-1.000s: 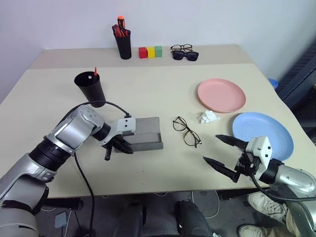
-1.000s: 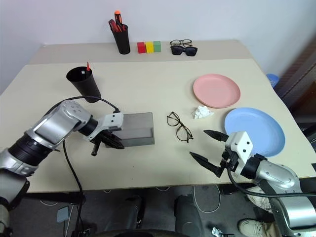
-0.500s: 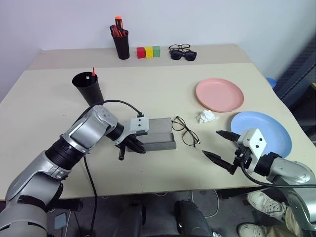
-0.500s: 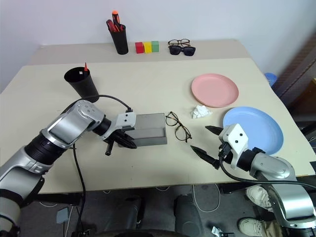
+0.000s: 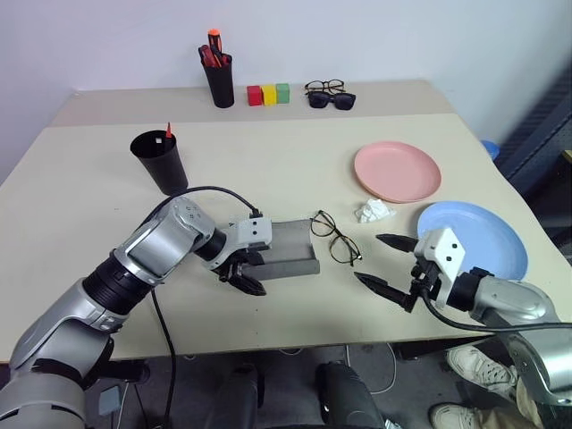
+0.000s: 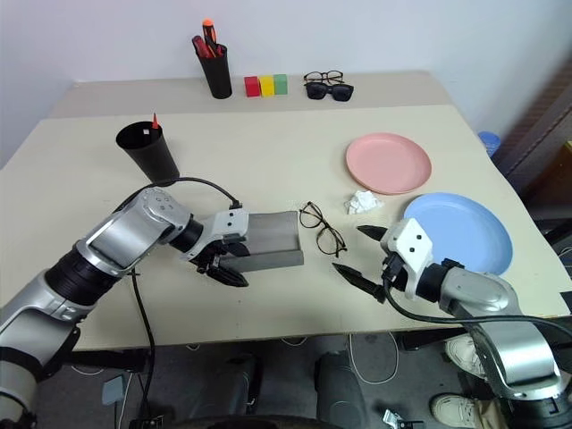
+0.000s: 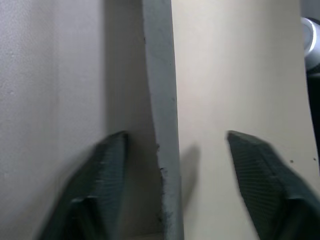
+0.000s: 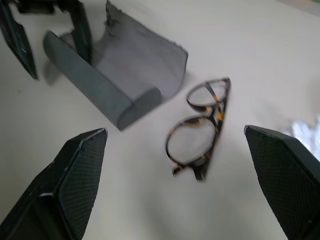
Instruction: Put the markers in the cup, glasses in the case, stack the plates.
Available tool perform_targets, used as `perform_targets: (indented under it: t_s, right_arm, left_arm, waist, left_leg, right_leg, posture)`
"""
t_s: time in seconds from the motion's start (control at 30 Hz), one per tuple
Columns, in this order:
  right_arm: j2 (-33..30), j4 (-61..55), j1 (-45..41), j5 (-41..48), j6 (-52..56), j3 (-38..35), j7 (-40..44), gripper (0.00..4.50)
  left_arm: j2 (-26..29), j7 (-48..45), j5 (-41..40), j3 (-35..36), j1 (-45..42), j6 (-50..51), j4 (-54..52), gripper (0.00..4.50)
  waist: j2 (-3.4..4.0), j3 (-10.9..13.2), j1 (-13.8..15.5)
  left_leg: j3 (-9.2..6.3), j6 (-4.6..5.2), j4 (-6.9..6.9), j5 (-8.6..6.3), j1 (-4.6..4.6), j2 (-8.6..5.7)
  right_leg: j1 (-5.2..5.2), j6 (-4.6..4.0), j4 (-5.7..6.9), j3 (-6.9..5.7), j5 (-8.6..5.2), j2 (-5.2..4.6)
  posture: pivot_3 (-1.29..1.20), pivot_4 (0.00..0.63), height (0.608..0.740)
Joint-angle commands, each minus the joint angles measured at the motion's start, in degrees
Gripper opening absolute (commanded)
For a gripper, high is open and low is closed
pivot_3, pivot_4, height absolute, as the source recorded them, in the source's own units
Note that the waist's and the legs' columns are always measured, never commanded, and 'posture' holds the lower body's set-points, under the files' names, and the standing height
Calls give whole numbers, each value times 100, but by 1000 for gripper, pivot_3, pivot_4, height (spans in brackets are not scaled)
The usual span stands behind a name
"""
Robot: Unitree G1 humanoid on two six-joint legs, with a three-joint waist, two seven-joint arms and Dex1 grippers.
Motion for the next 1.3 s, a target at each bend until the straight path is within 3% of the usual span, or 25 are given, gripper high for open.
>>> perform_targets:
  t_s: [0.03, 0.1, 0.17, 0.27, 0.37, 0.5, 0.83, 1.3]
  right_arm:
    - [-101, 77, -335, 332, 443, 46, 133, 4500]
    - [-141, 279, -776, 412, 923, 244, 132, 4500]
    - [-102, 560, -1293, 614, 1350, 430, 280, 4500]
    - [-122, 972, -1907, 721, 1865, 741, 504, 4500]
    - [-159, 1405, -2409, 618, 2150, 1118, 729, 4500]
    - [-190, 1888, -2904, 515, 2400, 1498, 1027, 4500]
    - [-21, 2971, -3867, 113, 2316, 1934, 1435, 4500]
    - [68, 3681, -4237, -438, 1812, 2000, 1687, 4500]
  left_arm:
    - [24, 59, -230, 399, -28, 144, -201, 3023]
    - [139, 103, -470, 814, 53, 161, -327, 3023]
    - [51, 431, -862, 1673, 323, 155, -411, 3023]
    - [-277, 1145, -1156, 3020, 1178, -757, -593, 3023]
    - [-51, 994, -1290, 3525, 1995, -1293, -836, 3023]
    - [48, 900, -1329, 3795, 2691, -2083, -822, 3023]
    - [125, 641, -1767, 4097, 3821, -2889, -1046, 3023]
    - [114, 908, -1899, 4159, 4421, -3175, -1354, 3023]
  waist:
    - [0, 0, 2]
    - [0, 2, -30]
    - [4, 4, -53]
    - [13, 2, -21]
    - [14, 3, -30]
    - [17, 7, 41]
    - [21, 9, -27]
    - [25, 11, -18]
  left_leg:
    - [0, 0, 0, 0, 0, 0]
    - [0, 0, 0, 0, 0, 0]
    - [0, 0, -1, 0, 0, 2]
    - [-15, 0, -7, 0, 4, 12]
    - [-10, 0, -16, 0, 2, 16]
    - [-3, 0, -10, 0, -10, 8]
    - [12, 3, -11, 2, -5, 8]
    - [14, 3, -11, 2, -5, 5]
  right_leg:
    - [0, 0, 0, 0, 0, 0]
    - [0, 1, 0, 0, 1, 0]
    - [-4, -2, 1, 1, 3, 0]
    - [-10, 5, 3, 2, 9, 0]
    - [-17, 6, 1, 6, 11, -2]
    - [-16, 5, -6, -1, 11, -12]
    - [-17, -12, -10, 5, 5, -10]
    - [-17, -14, -8, 6, 5, -7]
  posture:
    - [0, 150, 740]
    - [0, 150, 740]
    - [0, 150, 740]
    - [0, 150, 740]
    - [0, 150, 740]
    - [0, 150, 740]
    - [0, 150, 740]
    - [0, 150, 740]
